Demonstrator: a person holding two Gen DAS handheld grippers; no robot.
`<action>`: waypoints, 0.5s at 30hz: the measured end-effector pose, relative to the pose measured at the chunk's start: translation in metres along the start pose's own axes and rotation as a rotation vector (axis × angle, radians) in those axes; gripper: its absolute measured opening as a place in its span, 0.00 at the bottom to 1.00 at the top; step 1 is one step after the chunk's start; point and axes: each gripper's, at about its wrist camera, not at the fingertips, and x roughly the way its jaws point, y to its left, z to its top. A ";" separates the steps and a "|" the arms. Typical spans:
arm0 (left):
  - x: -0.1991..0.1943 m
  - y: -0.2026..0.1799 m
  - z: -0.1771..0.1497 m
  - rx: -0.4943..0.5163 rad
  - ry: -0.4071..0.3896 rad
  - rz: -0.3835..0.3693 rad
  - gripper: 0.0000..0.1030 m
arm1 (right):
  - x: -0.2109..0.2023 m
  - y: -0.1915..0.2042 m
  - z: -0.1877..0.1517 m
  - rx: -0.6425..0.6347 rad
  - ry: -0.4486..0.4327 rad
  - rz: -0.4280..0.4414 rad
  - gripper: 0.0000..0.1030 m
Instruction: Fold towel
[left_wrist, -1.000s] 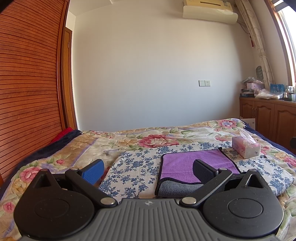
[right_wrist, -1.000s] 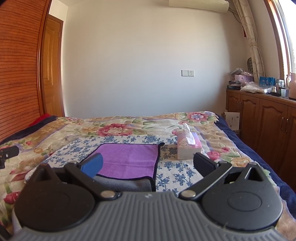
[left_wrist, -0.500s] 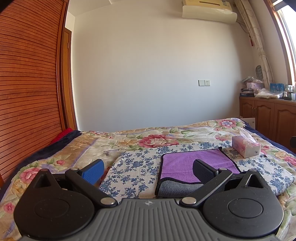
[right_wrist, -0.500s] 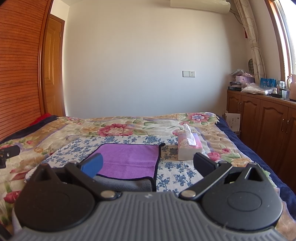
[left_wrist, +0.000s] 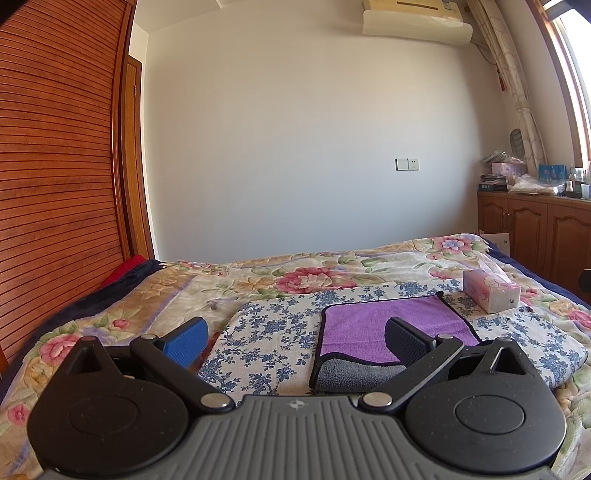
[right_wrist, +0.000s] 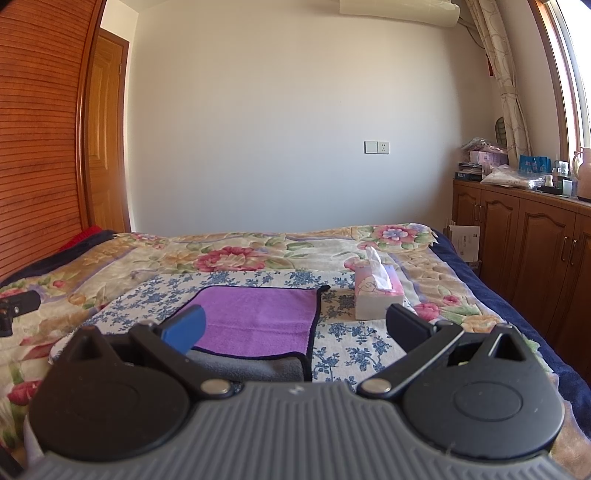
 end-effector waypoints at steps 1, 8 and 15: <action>0.000 0.000 0.000 0.001 0.001 0.000 1.00 | 0.000 0.000 0.000 -0.001 0.000 0.000 1.00; -0.004 0.000 0.000 0.017 -0.004 -0.012 1.00 | 0.000 0.002 -0.001 -0.006 0.003 0.005 1.00; 0.000 -0.003 0.000 0.042 -0.003 -0.034 1.00 | 0.006 0.003 -0.001 -0.007 0.018 0.014 1.00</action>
